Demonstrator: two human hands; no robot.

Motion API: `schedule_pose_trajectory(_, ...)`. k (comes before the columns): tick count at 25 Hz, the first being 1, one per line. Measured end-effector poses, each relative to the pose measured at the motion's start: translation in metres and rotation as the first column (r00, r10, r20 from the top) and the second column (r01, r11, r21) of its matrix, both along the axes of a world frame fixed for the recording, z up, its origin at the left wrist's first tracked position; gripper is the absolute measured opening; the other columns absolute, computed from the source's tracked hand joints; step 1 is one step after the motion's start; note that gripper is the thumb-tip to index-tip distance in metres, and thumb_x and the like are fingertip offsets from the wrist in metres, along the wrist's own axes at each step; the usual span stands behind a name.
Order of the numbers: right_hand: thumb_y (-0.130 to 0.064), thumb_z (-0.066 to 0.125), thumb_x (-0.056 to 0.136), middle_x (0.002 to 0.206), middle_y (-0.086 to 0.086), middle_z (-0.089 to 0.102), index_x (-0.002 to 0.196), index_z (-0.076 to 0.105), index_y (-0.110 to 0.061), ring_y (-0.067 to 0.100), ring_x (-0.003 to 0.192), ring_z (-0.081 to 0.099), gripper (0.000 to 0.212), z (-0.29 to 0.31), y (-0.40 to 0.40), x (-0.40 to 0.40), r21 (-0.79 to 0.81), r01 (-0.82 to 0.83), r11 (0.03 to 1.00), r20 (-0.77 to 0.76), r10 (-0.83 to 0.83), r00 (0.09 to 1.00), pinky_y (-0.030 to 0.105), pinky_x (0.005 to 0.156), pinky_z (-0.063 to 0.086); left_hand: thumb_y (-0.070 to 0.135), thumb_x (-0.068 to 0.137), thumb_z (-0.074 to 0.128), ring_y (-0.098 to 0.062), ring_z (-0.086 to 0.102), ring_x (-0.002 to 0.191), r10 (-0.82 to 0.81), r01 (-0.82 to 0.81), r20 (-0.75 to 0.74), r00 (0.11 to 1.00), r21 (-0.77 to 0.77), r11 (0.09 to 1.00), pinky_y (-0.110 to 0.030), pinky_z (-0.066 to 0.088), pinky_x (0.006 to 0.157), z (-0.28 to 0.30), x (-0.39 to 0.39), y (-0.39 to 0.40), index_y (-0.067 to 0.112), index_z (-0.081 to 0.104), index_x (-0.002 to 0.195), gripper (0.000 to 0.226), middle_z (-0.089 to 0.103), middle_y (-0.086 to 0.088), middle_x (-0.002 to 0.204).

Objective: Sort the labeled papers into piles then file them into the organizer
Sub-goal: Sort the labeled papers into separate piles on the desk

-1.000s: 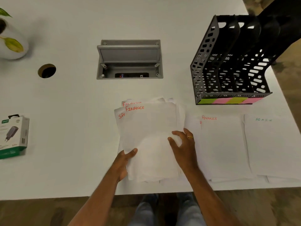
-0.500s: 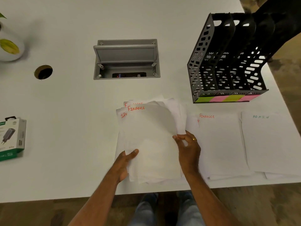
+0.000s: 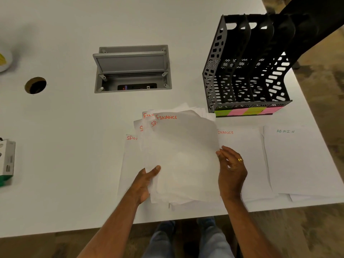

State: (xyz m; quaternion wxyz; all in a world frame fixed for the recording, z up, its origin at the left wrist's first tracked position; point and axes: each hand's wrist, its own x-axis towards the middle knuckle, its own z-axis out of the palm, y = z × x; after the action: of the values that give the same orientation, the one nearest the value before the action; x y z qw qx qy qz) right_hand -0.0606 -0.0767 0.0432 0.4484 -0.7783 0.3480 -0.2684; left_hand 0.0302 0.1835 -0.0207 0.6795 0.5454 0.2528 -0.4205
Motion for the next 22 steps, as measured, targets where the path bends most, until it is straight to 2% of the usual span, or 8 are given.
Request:
schedule_pose_trajectory(3,-0.027,0.056,0.101,0.108,-0.009,0.068,0.115,0.063,-0.026,-0.001,0.103,0.064,0.015,0.004,-0.016,-0.004,0.108,0.018,0.994,-0.026,-0.015,1.0,0.029,0.094,0.057,0.031,0.077,0.078,-0.036,0.066,0.116,0.02,-0.019,0.029,0.999,-0.02,1.0,-0.056,0.05,0.101,0.002,-0.003,-0.011,0.013,0.063,0.13,0.057,0.072,-0.014,0.123)
schedule_pose_trajectory(7,-0.021,0.053,0.103,0.113,-0.023,0.062,0.122,0.056,-0.035,-0.011,0.109,0.058,0.023,0.006,-0.025,-0.01,0.092,-0.083,0.992,-0.058,0.089,0.994,0.012,0.098,0.047,0.031,0.075,0.079,-0.027,0.072,0.107,0.044,-0.043,0.034,0.998,-0.031,0.999,-0.042,0.059,0.086,0.005,-0.011,-0.029,0.014,0.066,0.126,0.055,0.075,-0.01,0.119)
schedule_pose_trajectory(10,-0.016,0.052,0.103,0.123,-0.013,0.064,0.127,0.057,-0.033,-0.005,0.116,0.058,0.029,0.007,-0.029,-0.015,0.092,-0.151,0.984,-0.078,0.158,0.984,0.018,0.103,0.046,0.034,0.072,0.08,-0.023,0.075,0.099,0.055,-0.054,0.029,0.998,-0.032,0.998,-0.035,0.062,0.071,0.005,-0.018,-0.043,0.017,0.071,0.12,0.051,0.076,-0.008,0.114)
schedule_pose_trajectory(12,-0.015,0.05,0.104,0.129,-0.011,0.062,0.13,0.057,-0.029,0.005,0.122,0.058,0.031,0.008,-0.033,-0.018,0.084,-0.183,0.979,-0.092,0.19,0.977,0.027,0.106,0.046,0.035,0.072,0.079,-0.023,0.075,0.097,0.056,-0.055,0.029,0.998,-0.037,0.998,-0.034,0.062,0.068,0.007,-0.021,-0.05,0.018,0.073,0.117,0.049,0.077,-0.008,0.113)
schedule_pose_trajectory(15,-0.022,0.048,0.102,0.135,-0.016,0.057,0.135,0.058,-0.025,0.002,0.129,0.052,0.035,0.014,-0.042,-0.02,0.023,-0.236,0.971,-0.074,0.237,0.969,0.026,0.11,0.041,0.036,0.077,0.076,-0.024,0.074,0.1,0.055,-0.053,0.035,0.998,-0.05,0.997,-0.035,0.062,0.071,0.008,-0.023,-0.057,0.017,0.07,0.122,0.049,0.076,-0.009,0.116)
schedule_pose_trajectory(18,-0.023,0.051,0.098,0.139,-0.003,0.057,0.134,0.061,-0.019,0.01,0.133,0.051,0.039,0.016,-0.049,-0.021,-0.092,-0.281,0.955,-0.091,0.273,0.958,0.028,0.112,0.039,0.037,0.081,0.073,-0.028,0.071,0.108,0.058,-0.056,0.034,0.998,-0.064,0.996,-0.043,0.061,0.083,0.007,-0.025,-0.061,0.016,0.067,0.128,0.052,0.074,-0.011,0.121)
schedule_pose_trajectory(20,-0.024,0.051,0.097,0.138,-0.001,0.059,0.132,0.062,-0.021,0.011,0.131,0.053,0.037,0.015,-0.05,-0.02,-0.04,-0.268,0.963,-0.097,0.263,0.96,0.032,0.111,0.042,0.037,0.081,0.073,-0.033,0.068,0.114,0.063,-0.062,0.02,0.998,-0.059,0.996,-0.051,0.055,0.095,0.007,-0.025,-0.062,0.014,0.065,0.129,0.054,0.072,-0.014,0.123)
schedule_pose_trajectory(22,-0.028,0.047,0.1,0.136,-0.005,0.061,0.131,0.059,-0.029,0.008,0.129,0.054,0.033,0.015,-0.048,-0.018,0.058,-0.225,0.973,-0.092,0.23,0.969,0.032,0.11,0.044,0.037,0.077,0.076,-0.033,0.069,0.11,0.078,-0.078,-0.005,0.997,-0.049,0.996,-0.048,0.058,0.088,0.007,-0.025,-0.063,0.013,0.067,0.126,0.055,0.073,-0.014,0.119)
